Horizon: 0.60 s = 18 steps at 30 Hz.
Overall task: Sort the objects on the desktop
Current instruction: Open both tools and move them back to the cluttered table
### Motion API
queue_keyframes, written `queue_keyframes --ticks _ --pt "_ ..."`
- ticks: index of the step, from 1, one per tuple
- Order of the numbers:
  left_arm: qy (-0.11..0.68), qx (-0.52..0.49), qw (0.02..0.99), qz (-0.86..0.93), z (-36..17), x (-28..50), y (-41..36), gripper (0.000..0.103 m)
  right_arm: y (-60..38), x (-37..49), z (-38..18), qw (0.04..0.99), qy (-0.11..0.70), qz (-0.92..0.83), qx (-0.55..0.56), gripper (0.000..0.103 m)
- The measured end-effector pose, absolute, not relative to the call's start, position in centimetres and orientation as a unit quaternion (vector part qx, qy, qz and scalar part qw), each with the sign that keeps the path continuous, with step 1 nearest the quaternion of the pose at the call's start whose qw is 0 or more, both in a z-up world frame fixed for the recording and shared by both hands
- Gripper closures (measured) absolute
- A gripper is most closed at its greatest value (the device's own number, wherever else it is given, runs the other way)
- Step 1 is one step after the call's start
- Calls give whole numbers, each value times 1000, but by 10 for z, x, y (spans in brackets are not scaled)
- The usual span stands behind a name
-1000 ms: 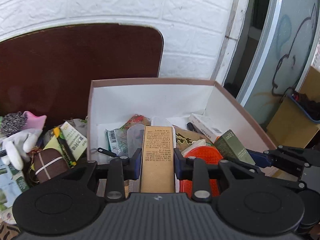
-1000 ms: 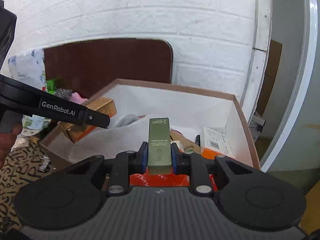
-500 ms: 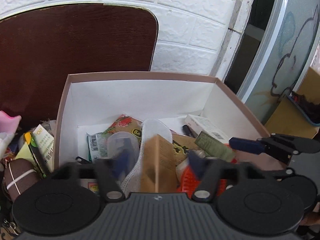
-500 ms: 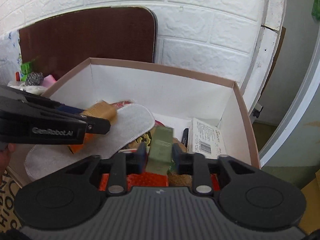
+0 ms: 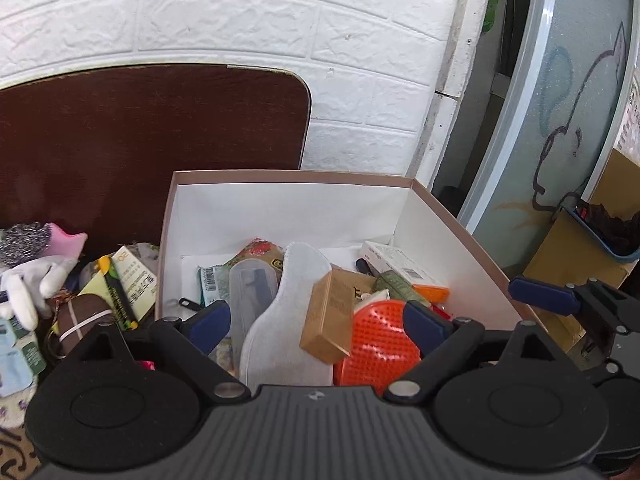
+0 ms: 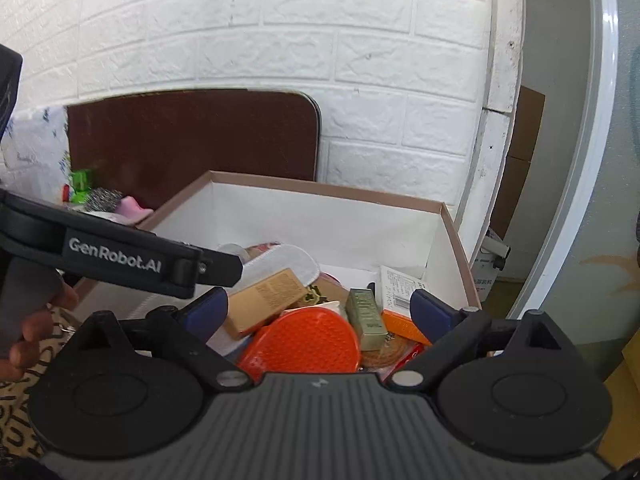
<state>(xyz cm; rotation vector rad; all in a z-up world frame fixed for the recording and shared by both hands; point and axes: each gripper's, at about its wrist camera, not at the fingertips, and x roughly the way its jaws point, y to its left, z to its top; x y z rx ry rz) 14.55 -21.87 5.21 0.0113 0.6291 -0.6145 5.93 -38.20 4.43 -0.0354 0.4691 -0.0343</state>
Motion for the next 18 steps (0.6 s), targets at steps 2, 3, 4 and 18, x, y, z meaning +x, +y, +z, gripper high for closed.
queue_keyframes --ticks 2,3,4,18 --pt "303 5 909 -288 55 133 -213 7 -378 47 48 974 225 -16 -10 8" --pt "303 3 910 -284 56 127 -209 7 -375 41 50 975 222 -15 -6 8" --pt "302 2 911 -280 57 120 -205 7 -372 34 51 975 220 -13 -3 7" --pt "288 15 928 -236 46 37 -154 7 -330 -40 41 972 232 9 27 7"
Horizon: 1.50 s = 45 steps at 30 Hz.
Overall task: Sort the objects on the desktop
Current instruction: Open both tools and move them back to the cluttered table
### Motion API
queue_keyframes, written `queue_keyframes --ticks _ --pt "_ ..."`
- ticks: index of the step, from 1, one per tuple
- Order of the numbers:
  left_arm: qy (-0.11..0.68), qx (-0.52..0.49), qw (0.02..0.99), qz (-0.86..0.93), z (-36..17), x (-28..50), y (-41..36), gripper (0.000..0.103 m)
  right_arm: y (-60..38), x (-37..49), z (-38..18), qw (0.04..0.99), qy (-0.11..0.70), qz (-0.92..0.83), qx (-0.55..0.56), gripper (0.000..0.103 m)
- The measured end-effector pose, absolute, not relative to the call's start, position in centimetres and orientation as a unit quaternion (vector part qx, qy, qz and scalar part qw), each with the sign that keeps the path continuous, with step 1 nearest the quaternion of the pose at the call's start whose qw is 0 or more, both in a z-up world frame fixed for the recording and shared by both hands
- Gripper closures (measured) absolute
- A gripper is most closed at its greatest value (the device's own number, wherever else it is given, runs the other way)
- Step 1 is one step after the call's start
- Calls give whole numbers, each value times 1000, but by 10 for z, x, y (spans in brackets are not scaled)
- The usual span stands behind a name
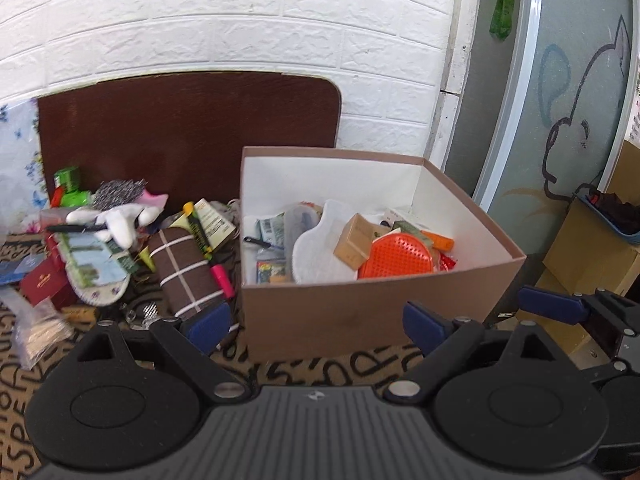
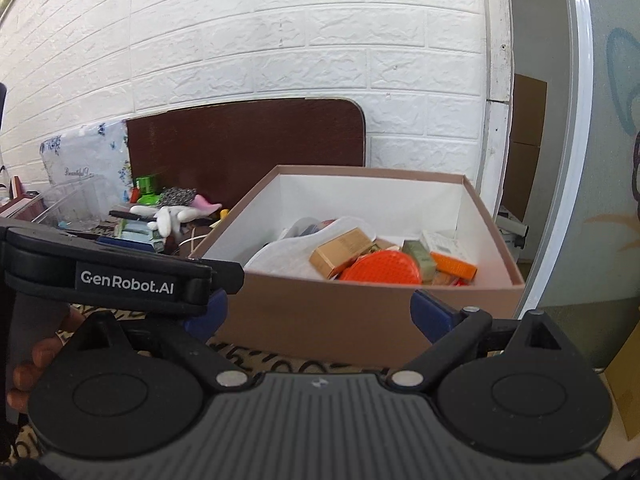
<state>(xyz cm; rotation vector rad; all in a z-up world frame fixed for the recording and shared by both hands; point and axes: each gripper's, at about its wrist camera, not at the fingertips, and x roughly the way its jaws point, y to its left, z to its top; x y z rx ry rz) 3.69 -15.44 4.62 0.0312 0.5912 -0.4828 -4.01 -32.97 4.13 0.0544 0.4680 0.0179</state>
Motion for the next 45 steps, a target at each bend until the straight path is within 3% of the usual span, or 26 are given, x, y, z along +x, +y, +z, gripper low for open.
queue_keyframes --ticks 24,45 --pt "336 -24 930 -145 6 11 -64 8 -240 -48 7 951 299 74 15 7" --pt "386 -98 916 -44 -47 74 41 8 -168 4 -32 922 354 152 -37 7"
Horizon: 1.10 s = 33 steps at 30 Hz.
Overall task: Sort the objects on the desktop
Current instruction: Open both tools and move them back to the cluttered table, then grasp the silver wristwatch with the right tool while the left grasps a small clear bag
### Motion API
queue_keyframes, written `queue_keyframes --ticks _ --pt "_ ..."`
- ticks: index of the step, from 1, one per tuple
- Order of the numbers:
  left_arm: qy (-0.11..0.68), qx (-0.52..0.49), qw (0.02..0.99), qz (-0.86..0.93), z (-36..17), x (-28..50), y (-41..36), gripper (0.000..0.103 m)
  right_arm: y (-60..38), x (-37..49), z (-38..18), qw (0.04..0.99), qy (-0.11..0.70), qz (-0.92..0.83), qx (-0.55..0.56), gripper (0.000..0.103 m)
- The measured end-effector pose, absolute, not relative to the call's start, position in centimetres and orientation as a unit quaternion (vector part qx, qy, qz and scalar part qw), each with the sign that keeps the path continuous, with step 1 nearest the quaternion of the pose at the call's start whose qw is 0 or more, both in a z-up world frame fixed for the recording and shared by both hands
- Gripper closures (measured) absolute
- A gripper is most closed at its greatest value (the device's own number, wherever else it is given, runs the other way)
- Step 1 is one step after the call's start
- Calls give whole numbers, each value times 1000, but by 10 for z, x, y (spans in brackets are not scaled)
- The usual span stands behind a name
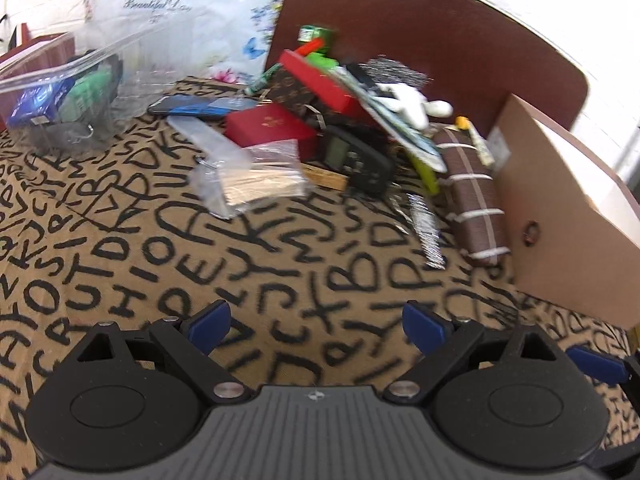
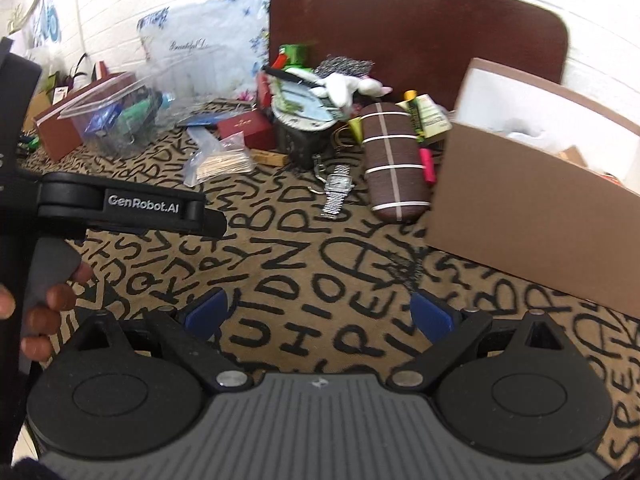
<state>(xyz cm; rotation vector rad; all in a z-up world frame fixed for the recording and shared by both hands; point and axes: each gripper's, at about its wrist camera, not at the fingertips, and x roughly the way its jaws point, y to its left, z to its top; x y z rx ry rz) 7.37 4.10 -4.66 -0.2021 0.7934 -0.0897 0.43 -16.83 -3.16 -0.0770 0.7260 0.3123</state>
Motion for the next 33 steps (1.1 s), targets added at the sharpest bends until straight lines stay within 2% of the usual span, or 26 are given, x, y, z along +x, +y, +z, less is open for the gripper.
queue_keyframes --ticks 9,13,17,21,23,25,27,29,30,32,33 --pt "376 -116 919 0 -62 123 73 8 -150 48 -50 917 357 175 -39 9" --pt "379 -120 917 16 -69 146 87 8 -145 69 -58 916 362 168 -45 22" --pt "372 -120 920 14 -73 164 91 8 -143 88 -67 916 365 161 -47 23" --pt "364 -107 925 12 -76 178 89 9 -140 104 -72 919 361 152 -46 30" --pt "358 -101 928 9 -77 185 87 13 -138 112 -74 921 358 148 -48 33" --pt "351 -95 932 3 -77 188 84 25 -135 117 -75 924 352 144 -52 34" --pt "345 -88 935 -5 -79 192 81 31 -133 122 -75 927 343 142 -57 40" --pt "341 -80 937 -11 -79 193 79 36 -131 127 -76 929 336 142 -60 55" --pt "339 -81 937 -14 -79 193 80 42 -131 130 -76 930 333 143 -61 60" --pt "340 -91 936 -16 -78 191 82 49 -131 130 -75 931 330 141 -65 78" --pt "341 -96 935 -18 -77 190 84 56 -131 129 -74 930 331 145 -64 81"
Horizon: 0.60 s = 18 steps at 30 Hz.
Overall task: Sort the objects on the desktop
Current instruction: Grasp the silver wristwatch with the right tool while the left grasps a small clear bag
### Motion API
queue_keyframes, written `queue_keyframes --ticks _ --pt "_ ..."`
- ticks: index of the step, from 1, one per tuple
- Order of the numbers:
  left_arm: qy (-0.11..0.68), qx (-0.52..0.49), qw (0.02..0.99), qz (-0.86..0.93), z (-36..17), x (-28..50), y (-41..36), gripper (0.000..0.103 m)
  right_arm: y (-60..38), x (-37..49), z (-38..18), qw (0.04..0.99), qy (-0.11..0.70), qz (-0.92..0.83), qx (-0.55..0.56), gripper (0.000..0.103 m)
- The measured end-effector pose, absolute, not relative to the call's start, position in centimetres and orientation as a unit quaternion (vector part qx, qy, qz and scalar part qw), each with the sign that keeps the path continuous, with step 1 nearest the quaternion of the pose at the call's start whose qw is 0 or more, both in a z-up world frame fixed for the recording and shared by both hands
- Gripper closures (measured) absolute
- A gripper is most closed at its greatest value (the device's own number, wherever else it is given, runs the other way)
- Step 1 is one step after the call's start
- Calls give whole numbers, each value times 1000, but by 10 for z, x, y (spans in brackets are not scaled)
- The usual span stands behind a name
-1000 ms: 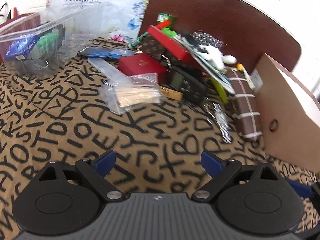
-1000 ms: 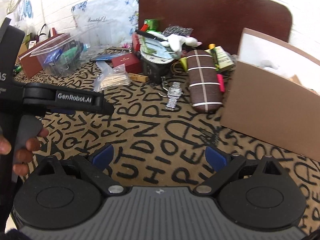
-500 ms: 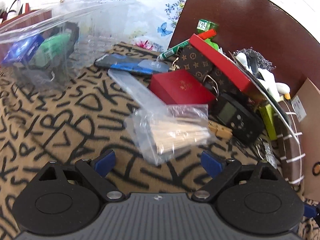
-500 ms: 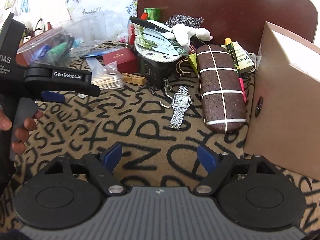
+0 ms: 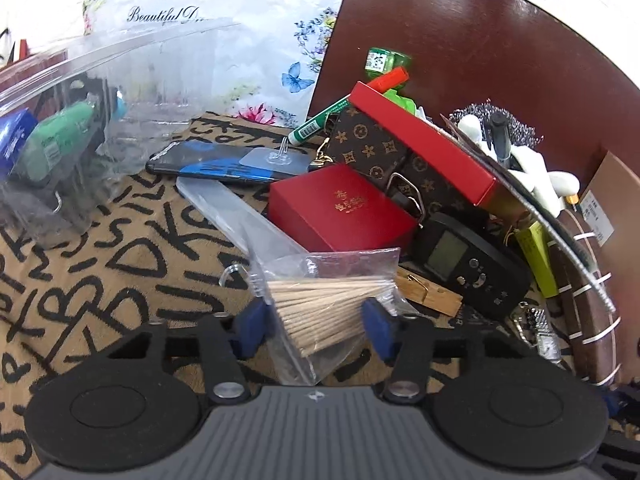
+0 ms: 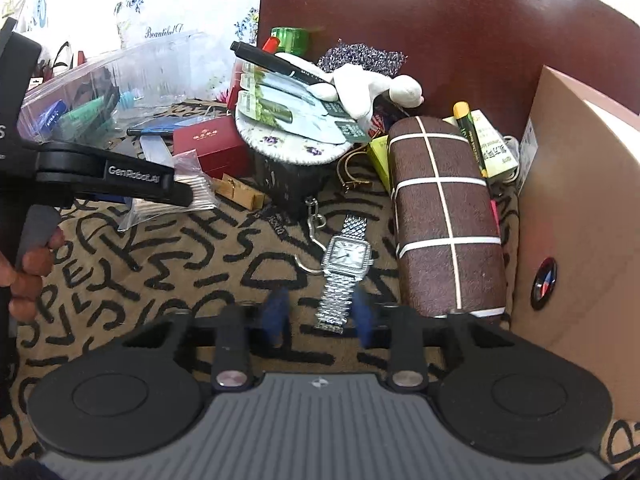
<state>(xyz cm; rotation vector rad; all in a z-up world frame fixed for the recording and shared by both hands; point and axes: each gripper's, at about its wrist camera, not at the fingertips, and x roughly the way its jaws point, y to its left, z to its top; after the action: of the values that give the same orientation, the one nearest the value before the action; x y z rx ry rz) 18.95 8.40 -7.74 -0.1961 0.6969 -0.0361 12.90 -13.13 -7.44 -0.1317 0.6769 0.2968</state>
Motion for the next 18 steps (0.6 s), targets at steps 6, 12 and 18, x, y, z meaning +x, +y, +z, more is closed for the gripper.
queue_keyframes --ticks 6,12,18 --pt "352 -130 926 -43 -76 168 94 103 -136 111 -72 923 341 162 -69 89" --pt "361 -140 919 -78 -80 133 88 103 -148 69 -70 912 358 185 -79 90" --pt "369 -145 910 -124 -78 89 73 103 -168 24 -67 905 376 190 -66 90"
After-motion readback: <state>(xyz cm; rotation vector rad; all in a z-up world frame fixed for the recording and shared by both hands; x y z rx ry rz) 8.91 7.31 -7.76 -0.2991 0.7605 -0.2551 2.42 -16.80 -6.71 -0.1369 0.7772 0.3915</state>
